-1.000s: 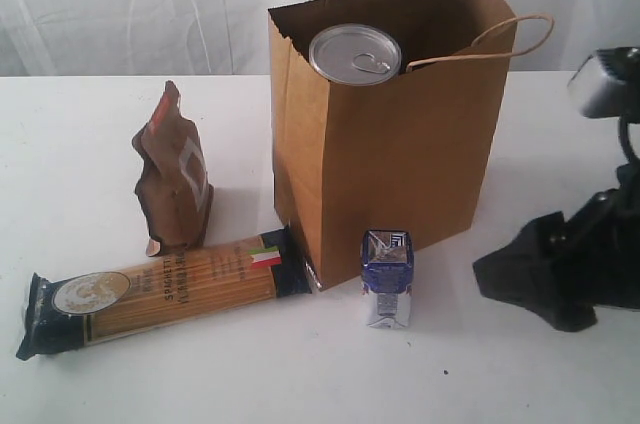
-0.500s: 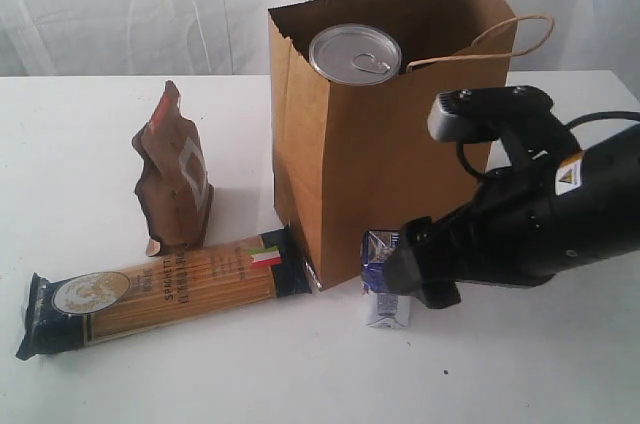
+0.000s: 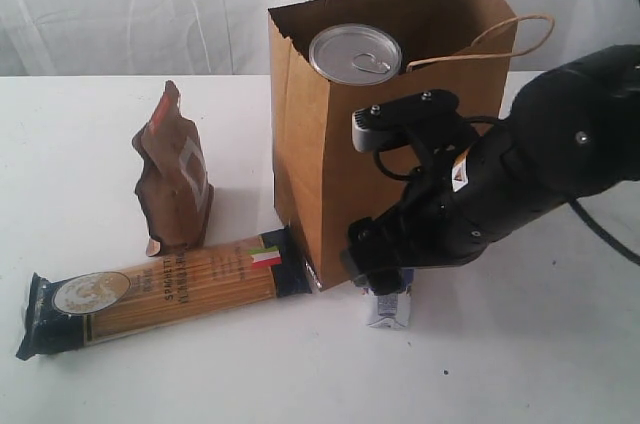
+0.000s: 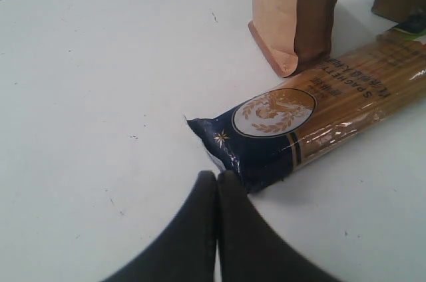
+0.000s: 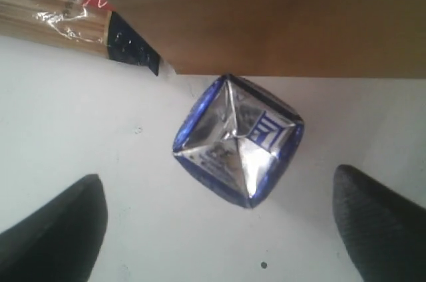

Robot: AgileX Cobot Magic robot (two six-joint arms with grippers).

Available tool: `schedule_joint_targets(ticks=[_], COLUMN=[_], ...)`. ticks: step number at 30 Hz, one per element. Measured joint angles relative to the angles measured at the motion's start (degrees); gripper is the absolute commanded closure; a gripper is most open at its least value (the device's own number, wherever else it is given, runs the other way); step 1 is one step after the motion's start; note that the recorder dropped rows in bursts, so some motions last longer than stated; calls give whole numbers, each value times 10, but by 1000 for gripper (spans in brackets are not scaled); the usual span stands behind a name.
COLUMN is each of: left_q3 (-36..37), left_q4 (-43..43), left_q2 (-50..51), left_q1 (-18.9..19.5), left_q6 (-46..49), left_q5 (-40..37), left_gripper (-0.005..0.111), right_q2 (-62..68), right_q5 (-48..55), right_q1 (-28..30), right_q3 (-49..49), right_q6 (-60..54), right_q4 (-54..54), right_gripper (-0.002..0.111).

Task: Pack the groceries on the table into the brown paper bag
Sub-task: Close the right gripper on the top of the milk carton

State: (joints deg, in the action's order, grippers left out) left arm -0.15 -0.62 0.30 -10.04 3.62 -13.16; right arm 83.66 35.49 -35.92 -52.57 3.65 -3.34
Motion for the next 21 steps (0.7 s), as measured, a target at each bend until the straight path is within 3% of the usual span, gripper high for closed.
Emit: schedule_joint_targets(ticks=[21], left_q3=[0], left_q4=[0], left_q2=[0], left_q1=[0], left_q6=[0], left_q5=[0], left_gripper=[107], right_q2=[92], right_q5=[-67], right_q1=[-6], right_q3=[-21], right_q6=[54], right_q4=[54], right_gripper=[24])
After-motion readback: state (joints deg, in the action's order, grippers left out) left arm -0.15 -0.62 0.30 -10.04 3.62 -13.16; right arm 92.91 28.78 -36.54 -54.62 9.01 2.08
